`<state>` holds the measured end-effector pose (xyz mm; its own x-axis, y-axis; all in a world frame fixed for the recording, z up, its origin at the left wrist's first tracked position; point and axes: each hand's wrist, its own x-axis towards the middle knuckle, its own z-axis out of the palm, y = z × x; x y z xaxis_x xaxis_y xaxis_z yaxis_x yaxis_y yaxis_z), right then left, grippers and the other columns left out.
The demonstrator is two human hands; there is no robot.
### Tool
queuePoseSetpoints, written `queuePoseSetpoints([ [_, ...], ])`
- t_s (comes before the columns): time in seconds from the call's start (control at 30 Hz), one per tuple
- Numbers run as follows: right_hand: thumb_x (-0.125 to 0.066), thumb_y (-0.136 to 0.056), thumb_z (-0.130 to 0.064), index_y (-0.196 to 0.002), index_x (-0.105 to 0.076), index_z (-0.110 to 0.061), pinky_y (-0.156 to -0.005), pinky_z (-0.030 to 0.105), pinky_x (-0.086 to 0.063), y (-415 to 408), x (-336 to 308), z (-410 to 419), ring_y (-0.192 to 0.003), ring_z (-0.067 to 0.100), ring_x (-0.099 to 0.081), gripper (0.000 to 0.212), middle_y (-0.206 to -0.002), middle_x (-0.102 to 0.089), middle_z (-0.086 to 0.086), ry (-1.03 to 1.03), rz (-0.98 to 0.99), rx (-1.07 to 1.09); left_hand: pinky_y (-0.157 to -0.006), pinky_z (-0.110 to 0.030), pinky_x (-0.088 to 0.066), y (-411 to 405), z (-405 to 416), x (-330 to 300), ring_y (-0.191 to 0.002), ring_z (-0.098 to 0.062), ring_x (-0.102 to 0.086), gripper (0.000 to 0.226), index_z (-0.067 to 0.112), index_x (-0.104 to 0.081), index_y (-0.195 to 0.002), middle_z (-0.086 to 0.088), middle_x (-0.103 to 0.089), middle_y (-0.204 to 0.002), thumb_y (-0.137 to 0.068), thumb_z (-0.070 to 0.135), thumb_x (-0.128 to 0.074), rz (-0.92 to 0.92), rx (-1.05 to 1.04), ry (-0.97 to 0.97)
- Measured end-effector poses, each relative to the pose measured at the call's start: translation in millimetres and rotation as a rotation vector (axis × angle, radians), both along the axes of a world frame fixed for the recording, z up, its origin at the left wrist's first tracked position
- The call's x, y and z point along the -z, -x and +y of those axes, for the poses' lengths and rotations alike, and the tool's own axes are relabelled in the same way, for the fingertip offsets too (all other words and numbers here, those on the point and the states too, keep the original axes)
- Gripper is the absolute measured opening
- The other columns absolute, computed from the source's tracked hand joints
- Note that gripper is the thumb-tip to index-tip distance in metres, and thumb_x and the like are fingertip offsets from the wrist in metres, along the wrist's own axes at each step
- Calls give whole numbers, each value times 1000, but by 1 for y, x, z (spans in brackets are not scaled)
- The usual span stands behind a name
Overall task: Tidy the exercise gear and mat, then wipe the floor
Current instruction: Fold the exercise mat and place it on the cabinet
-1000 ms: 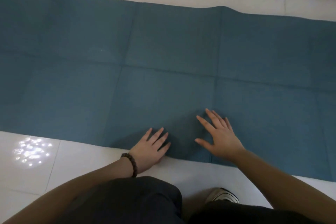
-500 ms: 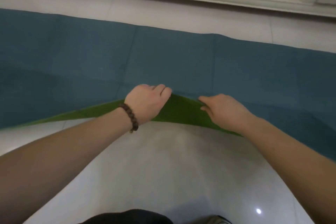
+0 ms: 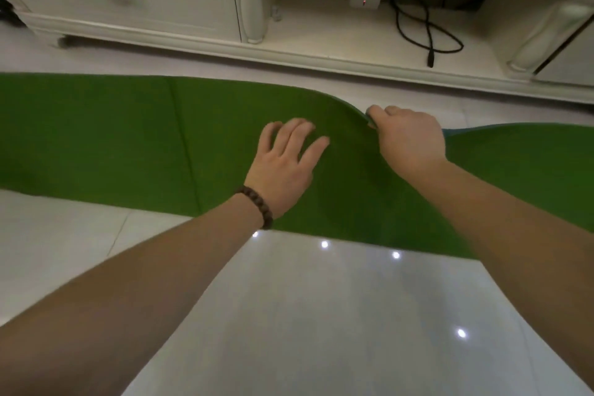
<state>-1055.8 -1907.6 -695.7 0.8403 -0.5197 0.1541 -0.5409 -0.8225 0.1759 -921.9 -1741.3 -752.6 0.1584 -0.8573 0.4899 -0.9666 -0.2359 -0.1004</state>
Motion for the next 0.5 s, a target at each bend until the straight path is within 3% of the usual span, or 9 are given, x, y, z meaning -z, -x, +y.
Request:
queuePoseSetpoints([
  [0.07, -45, -96, -14, -118, -50, -12, -77, 39, -40, -10, 12, -14, -84, 29, -54, 23, -94, -61, 10, 2, -84, -6, -109, -57, -27, 6, 9, 28, -134, -36, -38, 57, 18, -49, -135, -20, -47, -140, -81, 23, -68, 85, -22, -218],
  [0.1, -43, -96, -17, -129, -46, -14, -94, 44, -37, -13, 19, -18, -107, 30, -53, 33, -116, -60, 14, -34, -132, 7, -112, -57, -19, 8, 14, 43, -140, -35, -30, 60, 20, -41, -142, -19, -38, -148, -87, 28, -62, 121, -44, -330],
  [0.17, -42, -93, -21, -151, -15, -23, -116, 49, -15, -13, 33, -20, -145, 25, -16, 64, -157, -18, 11, -113, -174, 35, -115, -57, -7, 9, 19, 70, -147, -34, -10, 64, 23, -27, -150, -17, -18, -158, -93, 41, -51, 162, -69, -457],
  [0.2, -43, -93, -24, -152, 0, -29, -118, 50, -6, -10, 42, -18, -148, 22, 4, 73, -159, 6, 5, -138, -154, 36, -116, -59, -3, 8, 19, 81, -148, -33, -1, 67, 26, -20, -152, -15, -7, -160, -94, 47, -46, 179, -78, -495],
  [0.27, -42, -95, -32, -148, 16, -36, -118, 50, 3, 0, 67, -9, -144, 19, 21, 78, -154, 26, 1, -203, -66, 14, -114, -63, 3, 7, 15, 99, -146, -32, 16, 71, 31, -3, -153, -10, 13, -160, -95, 57, -35, 233, -93, -579],
  [0.37, -32, -98, -47, -142, 22, -43, -117, 55, 3, 19, 115, 8, -142, 21, 27, 70, -154, 29, 1, -335, 114, 6, -112, -65, 8, 4, 6, 115, -143, -31, 26, 74, 36, 13, -150, -4, 26, -157, -92, 67, -22, 294, -126, -664],
  [0.5, -1, -87, -67, -139, 23, -50, -111, 65, 9, 43, 180, 23, -141, 24, 29, 60, -154, 31, -3, -465, 273, 164, -112, -62, 11, -4, 2, 140, -143, -29, 27, 73, 44, 22, -145, 0, 29, -156, -85, 75, -7, 424, -190, -777],
])
